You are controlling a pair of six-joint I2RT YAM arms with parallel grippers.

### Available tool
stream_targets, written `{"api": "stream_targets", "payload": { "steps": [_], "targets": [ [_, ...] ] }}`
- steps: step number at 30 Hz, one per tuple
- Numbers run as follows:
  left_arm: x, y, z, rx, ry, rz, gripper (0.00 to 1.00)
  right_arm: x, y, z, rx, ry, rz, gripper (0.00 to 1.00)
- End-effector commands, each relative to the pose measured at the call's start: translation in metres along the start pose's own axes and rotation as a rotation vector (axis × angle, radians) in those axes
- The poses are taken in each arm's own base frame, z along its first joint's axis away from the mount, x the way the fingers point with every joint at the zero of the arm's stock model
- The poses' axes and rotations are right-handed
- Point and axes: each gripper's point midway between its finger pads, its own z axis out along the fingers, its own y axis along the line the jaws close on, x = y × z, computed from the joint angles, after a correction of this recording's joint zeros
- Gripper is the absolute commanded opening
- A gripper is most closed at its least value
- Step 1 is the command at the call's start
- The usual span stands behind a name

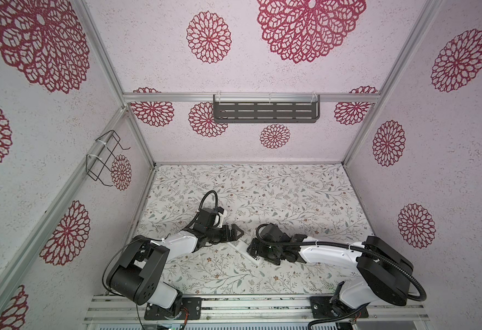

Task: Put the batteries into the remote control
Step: 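Press the right gripper fingers down onto the two batteries in the compartment, then hold the right gripper pressed on the batteries to seat them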

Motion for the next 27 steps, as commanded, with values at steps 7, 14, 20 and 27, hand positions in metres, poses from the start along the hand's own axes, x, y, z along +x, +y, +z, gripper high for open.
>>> {"api": "stream_targets", "payload": {
  "steps": [7, 14, 20, 27],
  "targets": [
    [0.006, -0.005, -0.001, 0.034, 0.003, 0.004, 0.98, -0.002, -0.001, -0.004, 0.041, -0.038, 0.022, 0.91],
    [0.012, -0.013, -0.003, 0.074, 0.003, -0.007, 0.98, 0.001, 0.003, -0.006, 0.007, -0.020, -0.008, 0.95],
    [0.022, -0.019, -0.009, 0.079, -0.003, -0.015, 0.98, -0.003, 0.016, 0.001, -0.028, -0.010, -0.047, 0.95],
    [0.029, -0.020, -0.014, 0.063, -0.036, -0.040, 0.98, -0.018, 0.016, 0.006, -0.008, -0.008, -0.104, 0.96]
  ]
}}
